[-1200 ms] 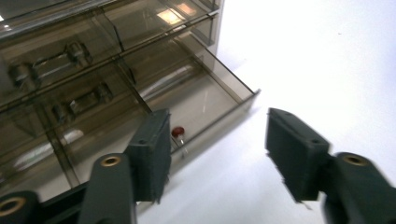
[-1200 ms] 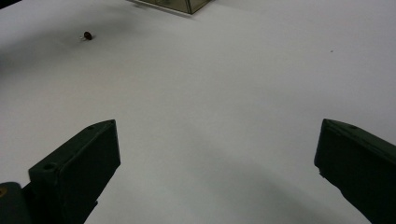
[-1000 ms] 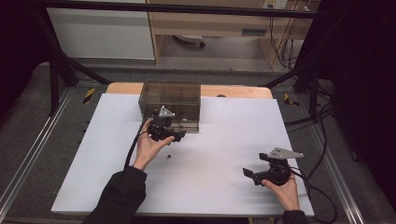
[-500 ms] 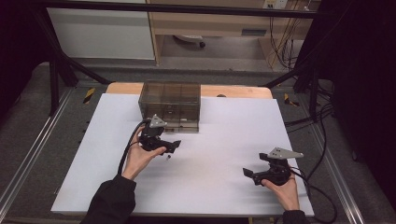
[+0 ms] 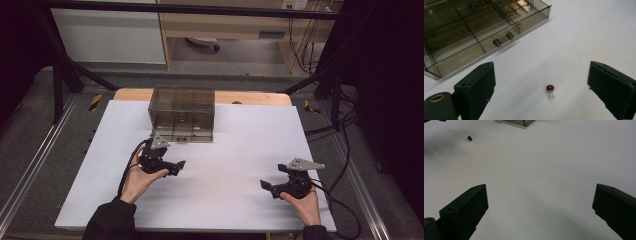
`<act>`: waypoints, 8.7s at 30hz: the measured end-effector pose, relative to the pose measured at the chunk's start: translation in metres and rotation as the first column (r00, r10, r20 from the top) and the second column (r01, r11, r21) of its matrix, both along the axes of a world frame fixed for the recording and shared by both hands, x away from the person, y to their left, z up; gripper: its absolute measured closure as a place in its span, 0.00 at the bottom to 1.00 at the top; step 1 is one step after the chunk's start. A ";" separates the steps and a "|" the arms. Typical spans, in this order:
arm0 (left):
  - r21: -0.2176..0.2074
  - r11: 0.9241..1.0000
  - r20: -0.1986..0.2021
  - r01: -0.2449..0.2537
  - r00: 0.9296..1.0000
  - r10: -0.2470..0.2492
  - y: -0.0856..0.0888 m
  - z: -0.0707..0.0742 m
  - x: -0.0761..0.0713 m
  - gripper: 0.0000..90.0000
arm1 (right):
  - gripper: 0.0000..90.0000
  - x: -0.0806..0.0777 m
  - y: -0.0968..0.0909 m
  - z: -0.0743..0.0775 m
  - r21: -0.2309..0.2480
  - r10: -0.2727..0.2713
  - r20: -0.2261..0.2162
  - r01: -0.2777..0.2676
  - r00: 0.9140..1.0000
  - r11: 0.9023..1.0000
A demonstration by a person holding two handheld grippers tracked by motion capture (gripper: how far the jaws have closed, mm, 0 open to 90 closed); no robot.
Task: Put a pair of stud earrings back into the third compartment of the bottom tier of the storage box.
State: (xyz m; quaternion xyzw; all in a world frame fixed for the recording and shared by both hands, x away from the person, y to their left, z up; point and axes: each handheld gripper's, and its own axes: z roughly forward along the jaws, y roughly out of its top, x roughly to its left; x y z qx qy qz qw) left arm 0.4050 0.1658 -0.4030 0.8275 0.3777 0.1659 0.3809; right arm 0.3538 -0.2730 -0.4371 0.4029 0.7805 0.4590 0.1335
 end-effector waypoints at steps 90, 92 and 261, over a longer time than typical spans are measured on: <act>-0.005 1.000 -0.057 0.027 0.998 -0.027 -0.007 -0.022 -0.006 0.92 | 0.01 0.000 0.000 0.000 0.002 0.002 -0.005 -0.002 1.000 1.000; -0.008 1.000 -0.057 0.029 0.998 -0.030 -0.007 -0.020 -0.005 0.92 | 0.01 0.000 0.000 0.000 0.003 0.002 -0.005 -0.002 1.000 1.000; -0.033 0.999 0.066 0.036 0.997 -0.034 -0.022 0.015 0.021 0.09 | 0.01 -0.001 0.000 0.000 0.013 -0.001 -0.015 0.001 1.000 1.000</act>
